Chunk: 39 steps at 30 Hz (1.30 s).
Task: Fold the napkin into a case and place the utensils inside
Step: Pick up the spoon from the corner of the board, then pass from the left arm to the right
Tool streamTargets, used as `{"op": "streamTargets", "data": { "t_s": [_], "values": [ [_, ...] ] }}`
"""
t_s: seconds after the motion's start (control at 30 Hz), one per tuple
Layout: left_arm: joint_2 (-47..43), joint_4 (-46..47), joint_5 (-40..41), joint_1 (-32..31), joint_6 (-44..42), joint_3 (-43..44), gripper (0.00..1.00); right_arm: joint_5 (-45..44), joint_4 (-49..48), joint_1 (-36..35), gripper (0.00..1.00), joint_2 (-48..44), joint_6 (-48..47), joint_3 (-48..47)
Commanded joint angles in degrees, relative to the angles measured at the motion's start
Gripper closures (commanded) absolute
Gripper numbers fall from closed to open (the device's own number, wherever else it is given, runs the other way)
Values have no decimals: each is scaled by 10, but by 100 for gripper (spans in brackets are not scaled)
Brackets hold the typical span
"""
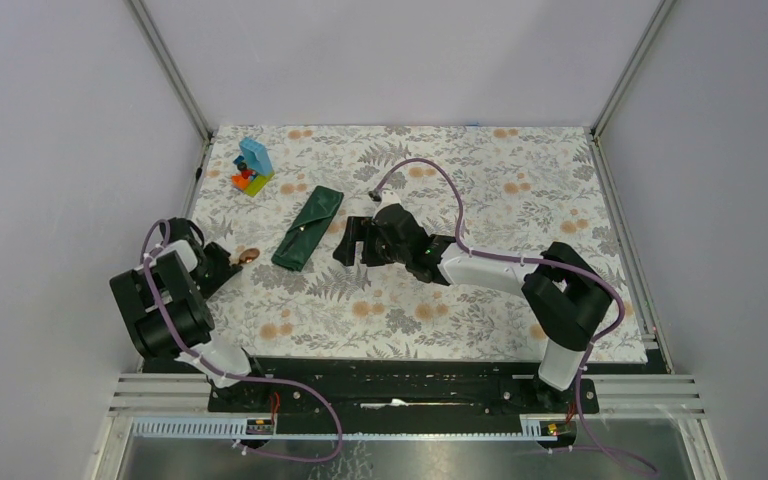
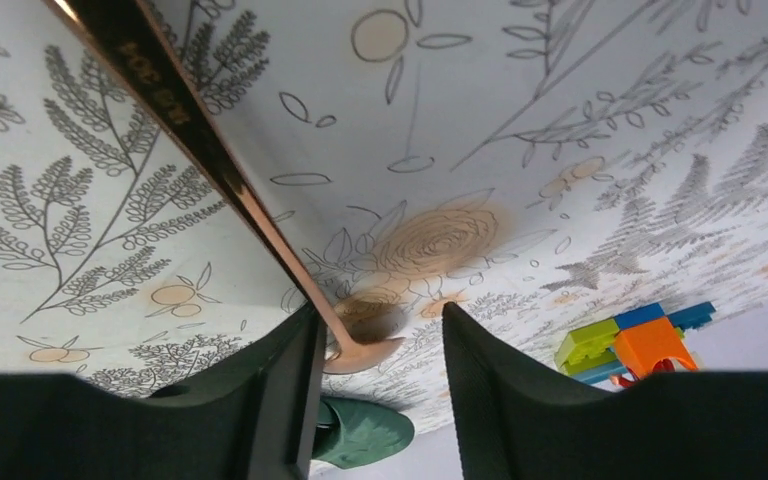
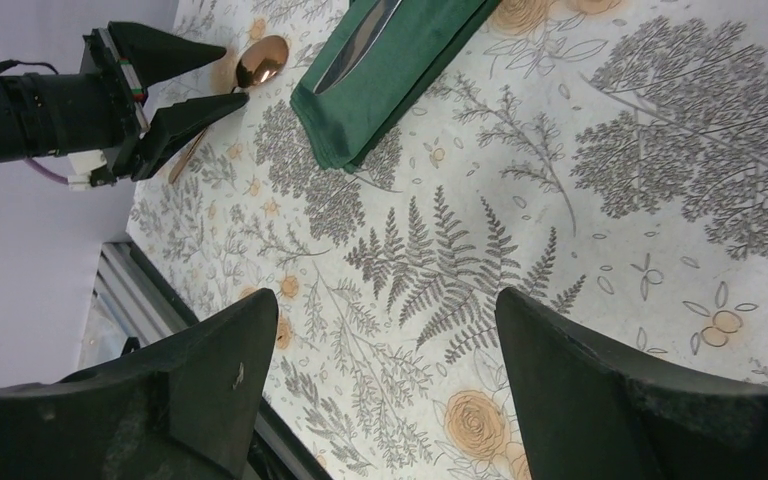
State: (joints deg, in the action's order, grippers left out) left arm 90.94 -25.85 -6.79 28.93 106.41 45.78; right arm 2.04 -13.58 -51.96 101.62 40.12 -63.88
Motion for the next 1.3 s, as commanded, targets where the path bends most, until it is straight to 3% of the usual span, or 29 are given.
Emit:
{"op": "streamTargets", "data": {
  "t_s": [0.0, 0.1, 0.33, 0.63, 0.77, 0.9, 0.97, 1.03, 1.17, 1.27],
  "values": [
    [36, -32, 25, 8, 22, -9, 55, -38, -20, 3, 14, -30, -20, 1],
    [43, -14, 8, 8, 17, -24, 77, -42, -21, 3, 14, -35, -22, 3],
    [15, -12, -14, 9, -20, -42, 100, -50, -18, 4, 15, -37, -27, 3],
    [-118, -90, 26, 0, -154, -14, 100, -53, -16, 3, 15, -45, -65, -1],
    [-188, -94, 62, -37, -308, 26, 100, 25, -17, 3, 13, -38, -198, -20],
    [-252, 6, 46, -130, -608, 83, 100, 51, -35, 3, 11, -44, -269, -8],
    [-285, 62, -9, -176, -720, 79, 100, 79, -49, 4, 11, -44, -283, -1],
    [-303, 112, -116, -198, -789, 62, 100, 129, -64, 6, 11, -42, -284, 3],
    [-297, 243, -439, -239, -843, 29, 100, 287, -140, 46, 11, -51, -219, 37],
    [-288, 242, -601, -309, -902, 35, 100, 398, -232, 89, 11, -89, -138, 88]
  ]
}}
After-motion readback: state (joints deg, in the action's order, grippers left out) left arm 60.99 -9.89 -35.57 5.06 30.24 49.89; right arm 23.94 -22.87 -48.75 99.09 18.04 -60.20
